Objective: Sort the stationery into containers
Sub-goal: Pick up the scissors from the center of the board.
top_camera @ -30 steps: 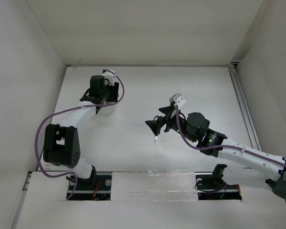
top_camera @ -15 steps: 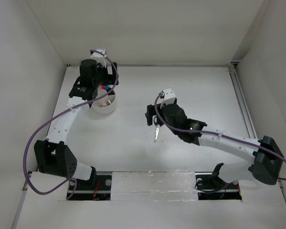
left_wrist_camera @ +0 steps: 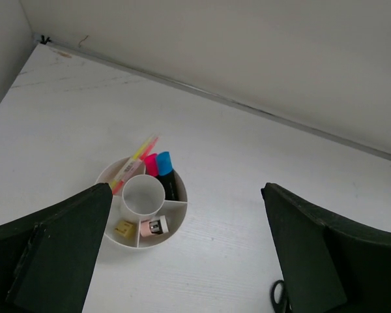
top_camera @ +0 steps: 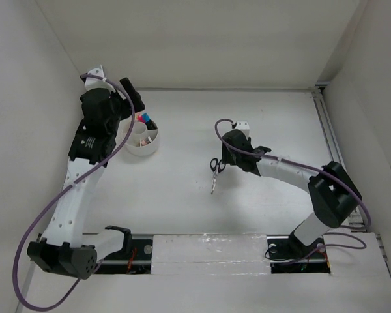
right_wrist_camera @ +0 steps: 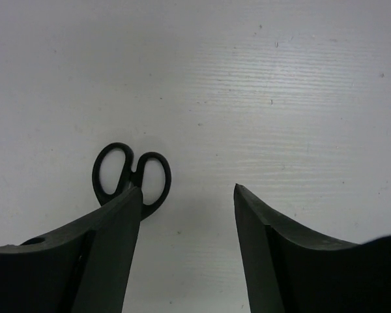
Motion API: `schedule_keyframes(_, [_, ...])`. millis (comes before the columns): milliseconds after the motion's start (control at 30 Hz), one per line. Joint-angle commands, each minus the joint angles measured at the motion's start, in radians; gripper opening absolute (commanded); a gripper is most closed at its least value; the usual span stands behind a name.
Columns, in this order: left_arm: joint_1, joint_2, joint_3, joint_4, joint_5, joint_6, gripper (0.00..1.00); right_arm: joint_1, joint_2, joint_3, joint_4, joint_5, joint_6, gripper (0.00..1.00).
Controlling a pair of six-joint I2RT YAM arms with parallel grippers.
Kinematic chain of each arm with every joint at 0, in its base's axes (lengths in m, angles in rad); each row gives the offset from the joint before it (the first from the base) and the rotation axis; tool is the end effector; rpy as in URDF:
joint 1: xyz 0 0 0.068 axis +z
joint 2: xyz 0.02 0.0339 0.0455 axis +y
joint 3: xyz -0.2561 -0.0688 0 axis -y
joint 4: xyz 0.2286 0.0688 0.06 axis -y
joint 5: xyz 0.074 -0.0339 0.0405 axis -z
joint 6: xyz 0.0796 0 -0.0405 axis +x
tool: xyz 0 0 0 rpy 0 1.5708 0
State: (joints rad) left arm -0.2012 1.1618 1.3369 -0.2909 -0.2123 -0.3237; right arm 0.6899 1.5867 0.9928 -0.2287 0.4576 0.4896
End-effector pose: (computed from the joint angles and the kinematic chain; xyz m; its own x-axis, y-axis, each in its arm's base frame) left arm 0.2812 -0.0402 0.4298 -0.1042 -0.2961 -0.9495 -0.0452 0.9551 -0.2929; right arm 0.2893 0.1931 0.1848 -0.6584 0.0037 -0.7527 -0.0335 0.9989 0.0342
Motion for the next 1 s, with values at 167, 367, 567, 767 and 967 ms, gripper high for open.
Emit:
schedule_keyframes(167, [-0.001,-0.102,-0.061,-0.005,0.139,-0.003,1.0,-0.041,0.084,0.07,0.016,-0.089,-0.009,0.6])
schedule_keyframes(367, [-0.001,-0.125,-0.071,-0.024,0.108,-0.012,1.0,-0.041,0.173,0.127,-0.004,-0.112,-0.02,0.57])
schedule_keyframes(567, [-0.001,-0.106,-0.059,-0.056,0.122,-0.012,1.0,-0.041,0.243,0.185,-0.049,-0.112,-0.029,0.53])
schedule_keyframes(767, [-0.001,-0.119,-0.05,-0.065,0.133,-0.012,1.0,-0.032,0.276,0.195,-0.08,-0.115,-0.039,0.46])
schedule_keyframes(967, [-0.001,-0.128,-0.05,-0.076,0.142,-0.003,1.0,-0.021,0.32,0.185,-0.122,-0.151,-0.039,0.33])
